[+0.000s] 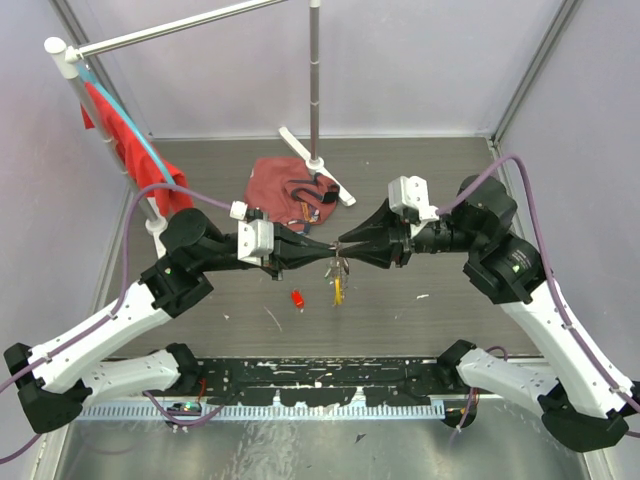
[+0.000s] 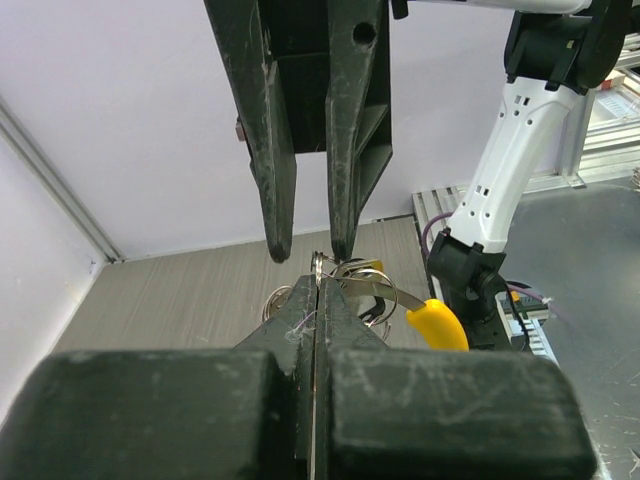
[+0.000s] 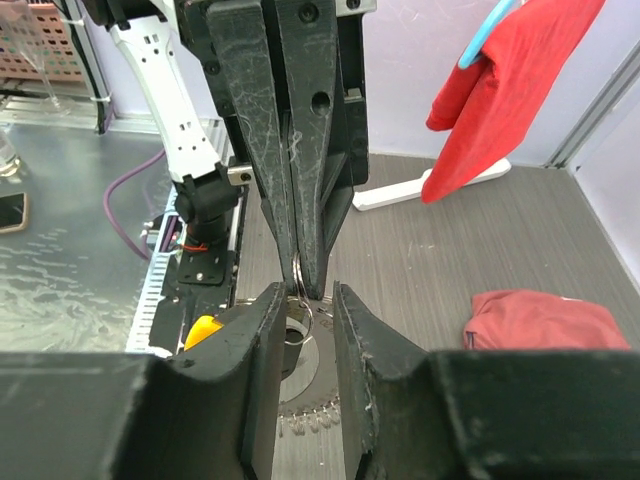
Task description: Put the keys on the keyring
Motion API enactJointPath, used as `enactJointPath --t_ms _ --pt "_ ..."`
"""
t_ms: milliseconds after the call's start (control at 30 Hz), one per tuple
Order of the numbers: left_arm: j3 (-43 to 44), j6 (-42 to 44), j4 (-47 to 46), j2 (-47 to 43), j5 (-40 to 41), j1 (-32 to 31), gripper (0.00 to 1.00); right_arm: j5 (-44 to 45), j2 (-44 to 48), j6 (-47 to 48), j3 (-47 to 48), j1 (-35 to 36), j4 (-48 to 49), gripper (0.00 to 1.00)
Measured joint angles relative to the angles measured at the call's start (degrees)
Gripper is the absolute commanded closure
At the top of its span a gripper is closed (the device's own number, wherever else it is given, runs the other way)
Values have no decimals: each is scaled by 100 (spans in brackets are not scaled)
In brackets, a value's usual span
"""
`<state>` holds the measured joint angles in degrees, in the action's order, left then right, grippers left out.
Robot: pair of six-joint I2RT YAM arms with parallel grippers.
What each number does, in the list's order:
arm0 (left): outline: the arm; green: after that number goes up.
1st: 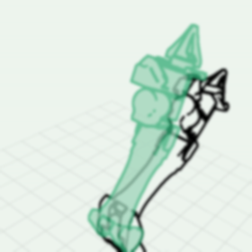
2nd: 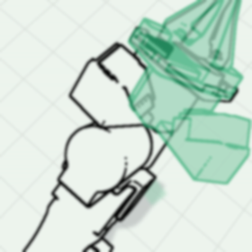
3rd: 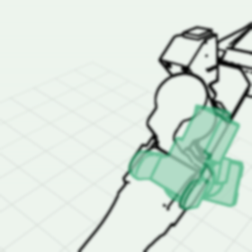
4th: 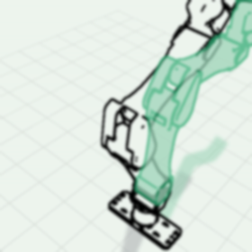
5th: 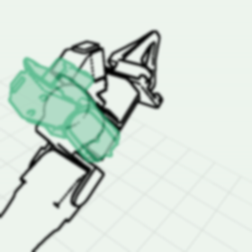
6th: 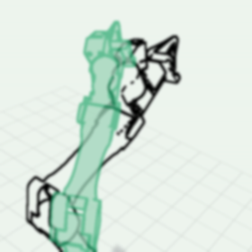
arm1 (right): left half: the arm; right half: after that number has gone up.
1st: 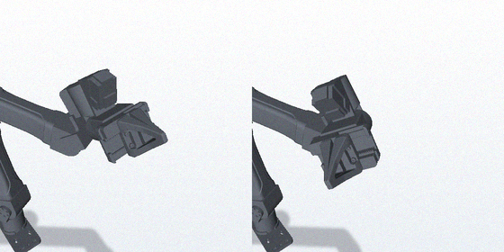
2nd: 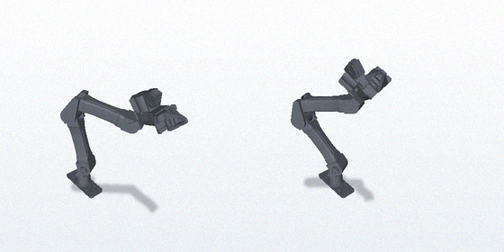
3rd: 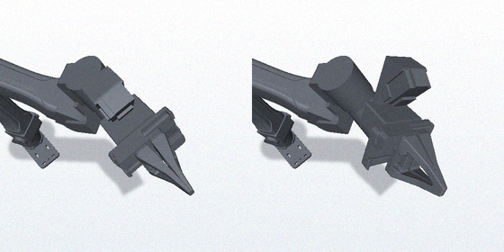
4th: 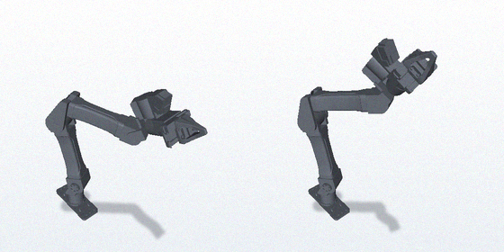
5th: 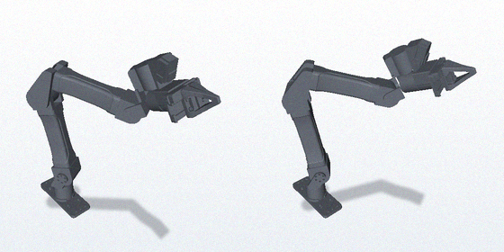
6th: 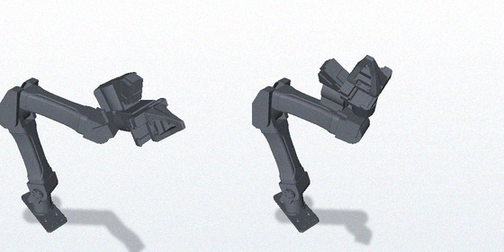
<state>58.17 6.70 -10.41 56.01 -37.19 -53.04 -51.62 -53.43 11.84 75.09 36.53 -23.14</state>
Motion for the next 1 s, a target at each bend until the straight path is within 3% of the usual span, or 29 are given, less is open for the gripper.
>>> enactJointPath --t_ms 700,800,900,1000 --pt "79 -37 28 48 -129 7 100 -177 -146 -42 2 -22 -190 79" --pt "96 -42 48 55 -136 7 100 -214 -146 -44 2 -26 -188 79" --pt "101 -44 50 57 -146 7 100 -236 -149 -50 2 -26 -188 72" --pt "136 -59 96 70 -181 7 100 -234 -146 -59 2 -28 -188 76"
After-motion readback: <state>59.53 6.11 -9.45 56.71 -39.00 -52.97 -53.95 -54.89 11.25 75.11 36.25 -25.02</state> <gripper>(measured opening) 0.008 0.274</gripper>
